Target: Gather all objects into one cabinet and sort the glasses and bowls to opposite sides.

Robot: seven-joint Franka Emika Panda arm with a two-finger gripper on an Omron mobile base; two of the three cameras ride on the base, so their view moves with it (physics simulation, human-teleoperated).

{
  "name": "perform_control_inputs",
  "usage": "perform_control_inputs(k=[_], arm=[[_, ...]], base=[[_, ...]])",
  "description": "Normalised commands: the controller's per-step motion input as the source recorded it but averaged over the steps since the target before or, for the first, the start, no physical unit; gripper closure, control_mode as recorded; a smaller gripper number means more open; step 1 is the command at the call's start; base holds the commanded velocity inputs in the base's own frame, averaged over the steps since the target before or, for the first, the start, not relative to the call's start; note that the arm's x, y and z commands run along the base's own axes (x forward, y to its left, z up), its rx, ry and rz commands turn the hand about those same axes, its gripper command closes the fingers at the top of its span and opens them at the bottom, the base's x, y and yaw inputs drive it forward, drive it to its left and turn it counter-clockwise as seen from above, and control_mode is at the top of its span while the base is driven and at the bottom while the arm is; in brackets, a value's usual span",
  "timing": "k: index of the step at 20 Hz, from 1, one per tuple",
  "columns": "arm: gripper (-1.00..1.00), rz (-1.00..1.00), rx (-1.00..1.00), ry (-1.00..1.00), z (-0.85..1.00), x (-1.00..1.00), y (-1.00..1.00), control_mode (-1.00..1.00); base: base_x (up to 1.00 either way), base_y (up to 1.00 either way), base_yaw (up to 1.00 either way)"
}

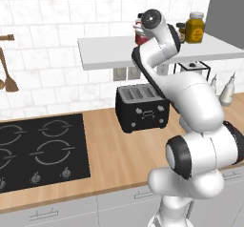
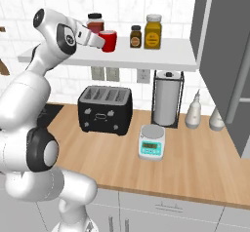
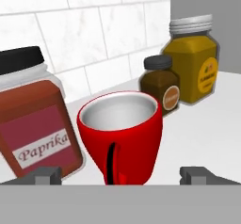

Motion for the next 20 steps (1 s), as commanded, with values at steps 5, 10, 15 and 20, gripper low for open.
perform_control_inputs(k=[5, 10, 15, 20], arm=[[-1.00, 0.00, 0.00, 0.00, 0.00, 0.13, 0.00, -1.00], [-1.00, -0.01, 0.00, 0.00, -0.05, 0.26, 0.00, -1.00], [-1.00, 0.00, 0.00, 0.00, -0.19, 0.02, -0.16, -1.00], [-1.00, 0.00, 0.00, 0.00, -0.02, 0.00, -0.14, -1.00]], base=[[0.00, 0.00, 0.00], [0.00, 0.00, 0.00], [0.00, 0.00, 0.00], [0.00, 0.00, 0.00]])
